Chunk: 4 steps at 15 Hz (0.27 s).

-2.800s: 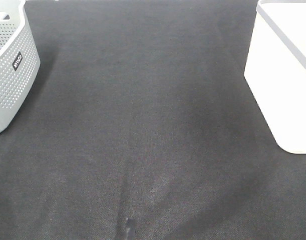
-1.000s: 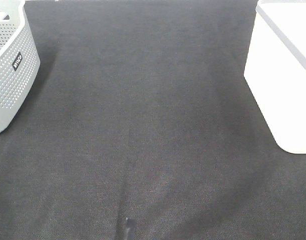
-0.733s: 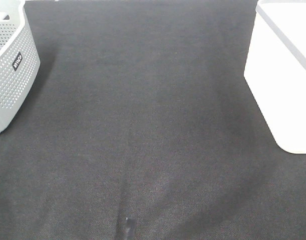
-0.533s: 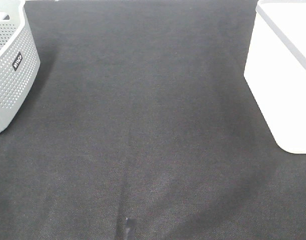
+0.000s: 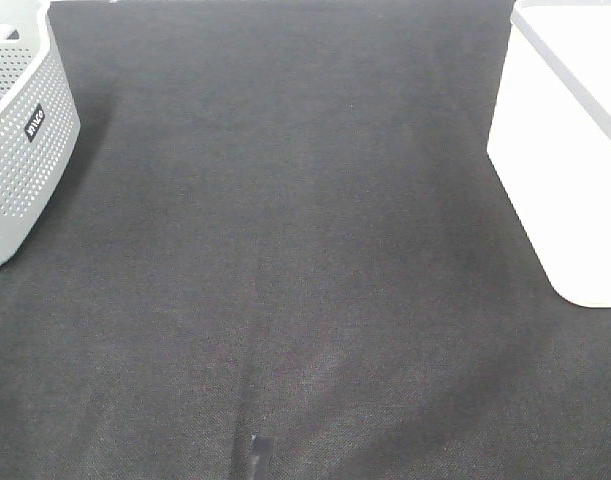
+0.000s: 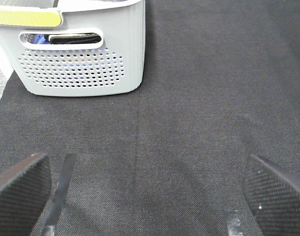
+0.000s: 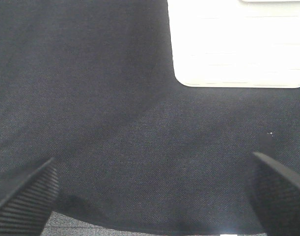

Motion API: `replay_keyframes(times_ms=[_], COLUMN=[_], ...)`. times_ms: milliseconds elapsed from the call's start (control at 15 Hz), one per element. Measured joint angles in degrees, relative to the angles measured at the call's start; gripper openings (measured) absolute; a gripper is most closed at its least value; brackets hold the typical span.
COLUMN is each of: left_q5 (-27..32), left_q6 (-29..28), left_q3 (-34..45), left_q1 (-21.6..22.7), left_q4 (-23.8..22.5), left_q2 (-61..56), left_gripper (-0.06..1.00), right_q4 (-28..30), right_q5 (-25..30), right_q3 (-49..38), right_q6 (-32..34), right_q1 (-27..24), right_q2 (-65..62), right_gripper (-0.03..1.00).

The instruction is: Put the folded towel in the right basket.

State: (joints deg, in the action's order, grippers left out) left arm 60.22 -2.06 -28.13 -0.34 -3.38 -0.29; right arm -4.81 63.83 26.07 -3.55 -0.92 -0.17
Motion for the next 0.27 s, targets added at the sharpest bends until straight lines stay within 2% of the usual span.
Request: replay_keyframes(times_ms=[267], left_q5=[0.0], left_q6=[0.0], left_q3=[0.0], left_q1=[0.0], left_q4=[0.0], left_q2=[0.0], left_gripper=[0.99], right_q4=[0.0], right_q5=[0.0], right_q3=[0.0], right_q6=[0.0], right_q1=[0.0], right_q2=[0.0], right_gripper=[0.98])
